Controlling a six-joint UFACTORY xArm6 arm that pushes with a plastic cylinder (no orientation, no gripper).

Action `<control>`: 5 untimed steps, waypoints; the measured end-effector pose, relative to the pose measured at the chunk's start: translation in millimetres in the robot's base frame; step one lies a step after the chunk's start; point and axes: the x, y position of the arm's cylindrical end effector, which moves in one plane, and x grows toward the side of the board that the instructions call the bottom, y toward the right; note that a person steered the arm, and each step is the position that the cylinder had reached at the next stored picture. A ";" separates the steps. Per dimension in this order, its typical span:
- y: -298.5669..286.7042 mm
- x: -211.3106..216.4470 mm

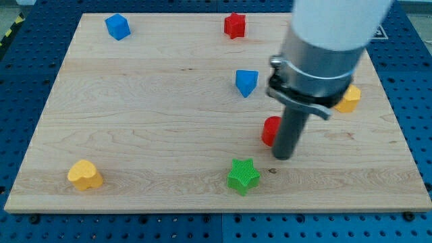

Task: Push the red circle vertically above the green star

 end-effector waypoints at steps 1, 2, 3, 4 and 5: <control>-6.2 -1.0; -5.8 -3.5; 31.1 -2.8; 60.6 -1.8; 38.7 -24.3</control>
